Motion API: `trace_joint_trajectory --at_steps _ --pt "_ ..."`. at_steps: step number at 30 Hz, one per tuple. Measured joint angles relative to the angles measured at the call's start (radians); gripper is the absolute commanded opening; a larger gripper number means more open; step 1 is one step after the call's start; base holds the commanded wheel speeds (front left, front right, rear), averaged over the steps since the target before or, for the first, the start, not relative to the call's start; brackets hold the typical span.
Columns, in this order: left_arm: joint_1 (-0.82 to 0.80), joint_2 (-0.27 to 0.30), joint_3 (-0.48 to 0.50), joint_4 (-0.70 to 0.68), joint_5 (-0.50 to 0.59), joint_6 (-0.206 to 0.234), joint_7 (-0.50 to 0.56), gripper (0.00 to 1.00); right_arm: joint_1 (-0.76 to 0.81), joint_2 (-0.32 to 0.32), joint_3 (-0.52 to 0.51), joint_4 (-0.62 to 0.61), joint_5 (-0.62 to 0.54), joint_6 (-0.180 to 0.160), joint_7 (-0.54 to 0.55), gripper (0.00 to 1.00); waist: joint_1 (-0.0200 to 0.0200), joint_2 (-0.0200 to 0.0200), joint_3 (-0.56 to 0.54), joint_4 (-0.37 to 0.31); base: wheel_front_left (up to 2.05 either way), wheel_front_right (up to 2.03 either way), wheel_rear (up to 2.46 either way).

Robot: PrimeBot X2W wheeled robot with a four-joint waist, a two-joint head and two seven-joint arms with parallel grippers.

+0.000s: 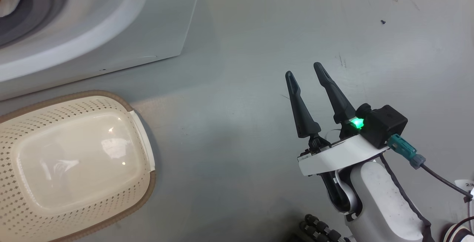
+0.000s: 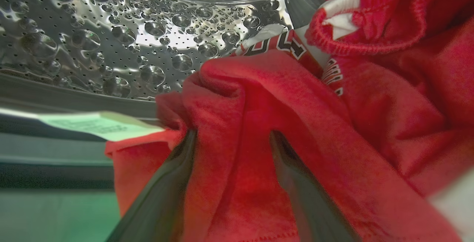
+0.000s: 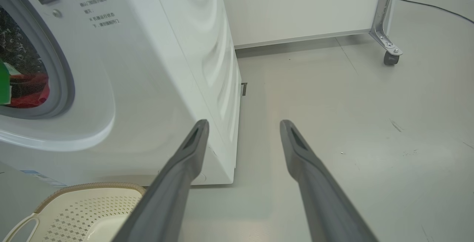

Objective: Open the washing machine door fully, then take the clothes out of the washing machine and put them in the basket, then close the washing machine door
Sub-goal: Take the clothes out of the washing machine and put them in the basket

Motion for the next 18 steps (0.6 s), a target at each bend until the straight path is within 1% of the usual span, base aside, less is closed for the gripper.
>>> trace_joint_trajectory --at_steps 4,5,6,7,18 --pt "-0.023 -0.004 -0.007 0.02 0.0 0.001 0.005 0.99 -0.001 0.0 0.002 -0.003 0.008 0.0 0.0 1.0 0.0 0.0 0.002 -0.001 0.0 0.0 0.0" --pt "-0.027 -0.007 -0.007 0.023 0.0 0.001 0.011 0.5 -0.001 0.0 0.002 -0.003 0.008 -0.007 0.0 1.0 0.0 -0.0001 0.003 -0.002 0.0 0.0 0.0" --pt "-0.031 -0.012 -0.007 0.026 0.0 0.001 0.011 0.16 -0.001 0.0 0.002 -0.003 0.008 -0.007 0.0 1.0 0.0 0.0 0.003 -0.002 0.0 0.0 0.0" --pt "-0.036 -0.017 -0.008 0.031 0.0 0.001 0.011 0.0 -0.002 0.0 0.002 -0.004 0.008 -0.007 0.0 1.0 0.0 0.0 0.004 -0.001 0.0 0.0 0.0" --pt "-0.066 -0.027 -0.006 0.076 -0.003 0.001 0.001 0.0 -0.018 0.0 0.003 -0.006 0.008 -0.008 0.0 1.0 0.0 0.0 0.004 0.005 0.0 0.0 0.0"
